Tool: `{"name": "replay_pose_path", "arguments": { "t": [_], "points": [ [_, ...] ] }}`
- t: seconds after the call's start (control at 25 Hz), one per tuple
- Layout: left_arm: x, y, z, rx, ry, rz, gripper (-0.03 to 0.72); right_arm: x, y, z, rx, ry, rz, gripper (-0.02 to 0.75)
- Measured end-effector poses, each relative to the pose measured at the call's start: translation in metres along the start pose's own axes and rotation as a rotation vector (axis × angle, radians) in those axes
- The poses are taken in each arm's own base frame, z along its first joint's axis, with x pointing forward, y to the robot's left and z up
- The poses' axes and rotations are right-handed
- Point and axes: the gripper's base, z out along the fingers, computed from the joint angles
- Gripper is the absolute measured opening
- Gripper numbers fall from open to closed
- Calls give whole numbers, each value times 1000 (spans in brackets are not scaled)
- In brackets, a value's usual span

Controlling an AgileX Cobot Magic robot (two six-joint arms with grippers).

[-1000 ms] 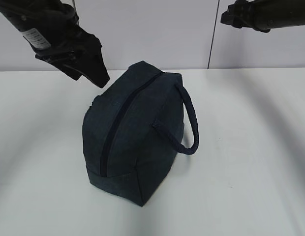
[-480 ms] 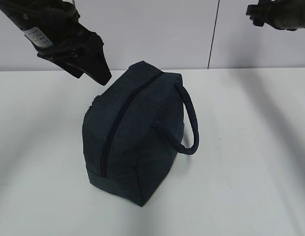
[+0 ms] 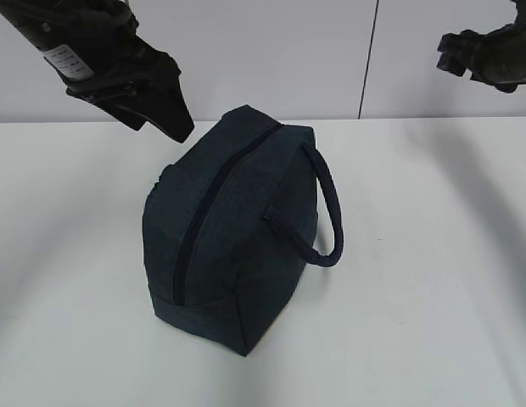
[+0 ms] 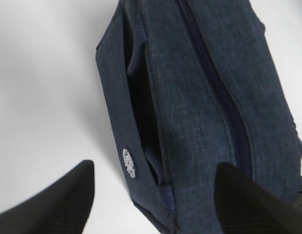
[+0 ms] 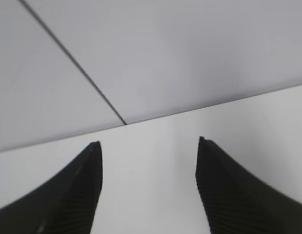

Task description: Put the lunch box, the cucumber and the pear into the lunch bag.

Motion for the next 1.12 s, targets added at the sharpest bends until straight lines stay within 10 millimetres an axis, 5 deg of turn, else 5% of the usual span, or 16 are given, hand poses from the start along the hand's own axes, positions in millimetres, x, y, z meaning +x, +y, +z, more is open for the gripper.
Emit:
{"name": "replay_pose_path", "arguments": {
  "t": [0.28, 0.44, 0.72, 0.84, 1.12],
  "points": [
    [-1, 0, 0, -2, -10, 0, 456, -13, 6, -12, -2, -39, -483, 464],
    [-3, 1, 0, -7, -31, 0, 456, -34, 5, -28, 189, -115, -684, 464],
    [-5, 1, 0, -10, -57, -1, 456, -44, -20, -54, 481, -110, -174, 464],
    [-5, 1, 0, -10, -57, -1, 456, -32, 4, -48, 380, -41, -109, 464],
    [-6, 1, 0, -12, -63, -1, 456, 3, 104, -50, 188, 101, -433, 443]
  ]
}}
